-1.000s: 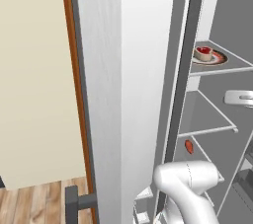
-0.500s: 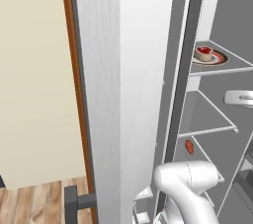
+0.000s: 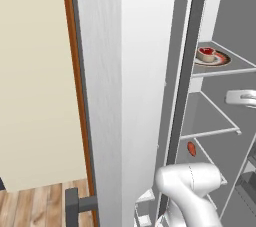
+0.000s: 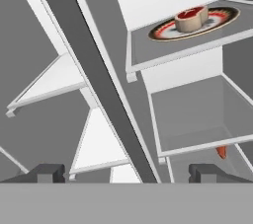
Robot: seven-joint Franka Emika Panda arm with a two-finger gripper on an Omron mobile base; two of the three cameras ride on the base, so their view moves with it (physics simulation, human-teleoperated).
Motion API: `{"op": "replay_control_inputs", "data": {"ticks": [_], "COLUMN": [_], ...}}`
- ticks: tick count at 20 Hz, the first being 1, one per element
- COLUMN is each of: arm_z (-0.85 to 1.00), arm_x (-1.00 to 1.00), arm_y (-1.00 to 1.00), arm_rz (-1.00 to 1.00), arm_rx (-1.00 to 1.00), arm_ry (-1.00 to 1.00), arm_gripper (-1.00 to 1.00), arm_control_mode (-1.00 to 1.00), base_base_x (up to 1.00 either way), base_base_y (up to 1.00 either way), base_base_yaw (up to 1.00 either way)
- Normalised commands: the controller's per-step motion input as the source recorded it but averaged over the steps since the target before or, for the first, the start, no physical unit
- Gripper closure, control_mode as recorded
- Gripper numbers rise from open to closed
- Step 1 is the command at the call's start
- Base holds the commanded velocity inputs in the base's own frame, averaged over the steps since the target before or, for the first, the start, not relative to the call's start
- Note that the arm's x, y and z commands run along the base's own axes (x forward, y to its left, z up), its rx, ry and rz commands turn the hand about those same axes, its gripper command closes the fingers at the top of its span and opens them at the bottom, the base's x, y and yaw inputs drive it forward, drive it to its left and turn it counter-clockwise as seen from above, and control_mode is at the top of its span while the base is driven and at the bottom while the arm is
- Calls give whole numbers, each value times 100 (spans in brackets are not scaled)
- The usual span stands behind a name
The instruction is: Retrieve the steak from the fridge and place it on the saucepan with marinade on the stove.
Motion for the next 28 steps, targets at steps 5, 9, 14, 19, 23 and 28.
{"op": "replay_control_inputs", "data": {"ticks": [5, 9, 14, 19, 23, 28], "arm_z": [9, 8, 1, 0, 0, 0], "arm_x": [0, 0, 0, 0, 0, 0], "arm_y": [0, 0, -8, -13, -6, -5], "arm_rz": [-3, -2, -5, -5, -1, 0], "arm_rx": [0, 0, -7, -8, -1, 0], "arm_ry": [15, 10, 11, 6, 0, 0], "arm_gripper": [-100, -100, -100, -100, -100, -100], "arm_control_mode": [-100, -100, -100, -100, -100, -100], "base_base_x": [0, 0, 0, 0, 0, 0], "base_base_y": [0, 0, 0, 0, 0, 0], "base_base_yaw": [0, 0, 0, 0, 0, 0]}}
